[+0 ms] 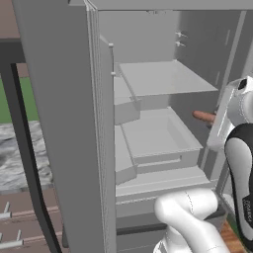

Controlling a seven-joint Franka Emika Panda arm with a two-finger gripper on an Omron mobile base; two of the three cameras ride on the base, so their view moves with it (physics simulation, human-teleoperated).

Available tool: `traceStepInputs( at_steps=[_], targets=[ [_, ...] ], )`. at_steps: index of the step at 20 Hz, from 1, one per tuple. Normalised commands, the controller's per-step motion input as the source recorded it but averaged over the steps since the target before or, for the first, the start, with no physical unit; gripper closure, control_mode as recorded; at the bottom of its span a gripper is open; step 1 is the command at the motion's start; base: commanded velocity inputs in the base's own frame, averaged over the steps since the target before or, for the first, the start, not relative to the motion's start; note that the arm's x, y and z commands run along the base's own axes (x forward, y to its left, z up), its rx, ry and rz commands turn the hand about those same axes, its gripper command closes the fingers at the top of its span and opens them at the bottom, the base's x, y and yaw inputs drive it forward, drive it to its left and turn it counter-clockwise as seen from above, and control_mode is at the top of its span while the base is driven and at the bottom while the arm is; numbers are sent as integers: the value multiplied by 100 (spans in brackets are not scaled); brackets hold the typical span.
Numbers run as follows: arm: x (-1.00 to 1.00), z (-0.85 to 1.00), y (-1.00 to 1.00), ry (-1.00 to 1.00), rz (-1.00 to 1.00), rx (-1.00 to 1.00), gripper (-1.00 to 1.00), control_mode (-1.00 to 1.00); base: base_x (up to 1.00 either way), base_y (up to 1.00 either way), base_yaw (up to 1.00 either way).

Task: Retrieve the sausage and cheese from the fridge and place them on the cutting board on the counter.

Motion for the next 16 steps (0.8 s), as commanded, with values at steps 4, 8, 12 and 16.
traceStepInputs(
  at_steps=[4, 8, 12, 16],
  targets=[
    [-25, 0, 1, 10, 6, -26, 100, -100, 0, 0, 0],
    [0, -22, 0, 0, 11, -11, 100, -100, 0, 0, 0],
    [0, -3, 0, 0, 3, -1, 100, -100, 0, 0, 0],
    [0, -3, 0, 0, 0, -2, 100, 100, -3, 7, 1]
  ],
)
